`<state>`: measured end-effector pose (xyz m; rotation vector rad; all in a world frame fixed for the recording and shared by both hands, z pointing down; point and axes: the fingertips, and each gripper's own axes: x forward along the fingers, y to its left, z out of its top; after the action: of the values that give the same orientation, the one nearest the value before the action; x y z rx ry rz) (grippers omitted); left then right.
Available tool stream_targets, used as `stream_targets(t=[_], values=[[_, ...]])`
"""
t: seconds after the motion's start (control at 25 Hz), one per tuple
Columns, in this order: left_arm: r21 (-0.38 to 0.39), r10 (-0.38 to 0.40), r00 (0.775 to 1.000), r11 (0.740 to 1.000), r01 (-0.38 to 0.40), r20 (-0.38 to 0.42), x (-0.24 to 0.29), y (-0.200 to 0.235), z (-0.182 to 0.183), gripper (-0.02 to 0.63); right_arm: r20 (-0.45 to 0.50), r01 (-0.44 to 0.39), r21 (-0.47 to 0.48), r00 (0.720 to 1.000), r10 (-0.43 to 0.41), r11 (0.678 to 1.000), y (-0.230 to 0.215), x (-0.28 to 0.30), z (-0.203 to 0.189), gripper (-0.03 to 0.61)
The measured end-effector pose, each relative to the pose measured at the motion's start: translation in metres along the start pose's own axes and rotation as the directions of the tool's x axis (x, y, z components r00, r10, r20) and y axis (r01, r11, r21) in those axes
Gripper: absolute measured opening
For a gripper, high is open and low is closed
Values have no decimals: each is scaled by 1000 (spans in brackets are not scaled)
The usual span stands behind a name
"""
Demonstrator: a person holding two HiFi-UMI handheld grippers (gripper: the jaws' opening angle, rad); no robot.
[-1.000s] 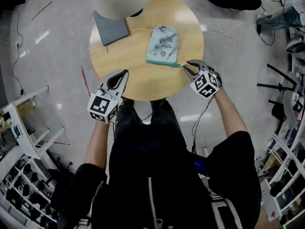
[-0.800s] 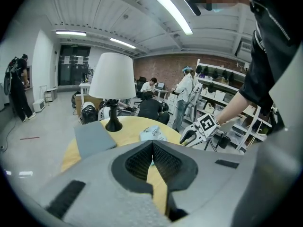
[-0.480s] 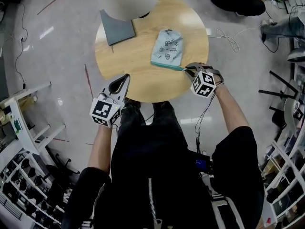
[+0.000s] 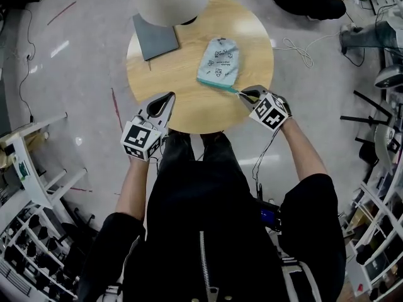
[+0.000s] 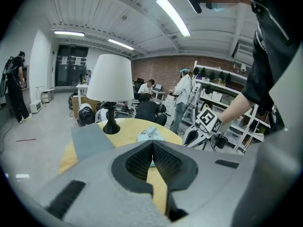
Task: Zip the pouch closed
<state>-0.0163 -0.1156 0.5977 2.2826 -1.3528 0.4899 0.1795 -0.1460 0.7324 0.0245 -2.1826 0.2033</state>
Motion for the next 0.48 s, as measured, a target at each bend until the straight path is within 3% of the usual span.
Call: stream_targets(t=[0.48], values=[[56,-82,994,995,78,72,-10,15,27,5,87,63,156,993,-78,986,15,-25,59,18]])
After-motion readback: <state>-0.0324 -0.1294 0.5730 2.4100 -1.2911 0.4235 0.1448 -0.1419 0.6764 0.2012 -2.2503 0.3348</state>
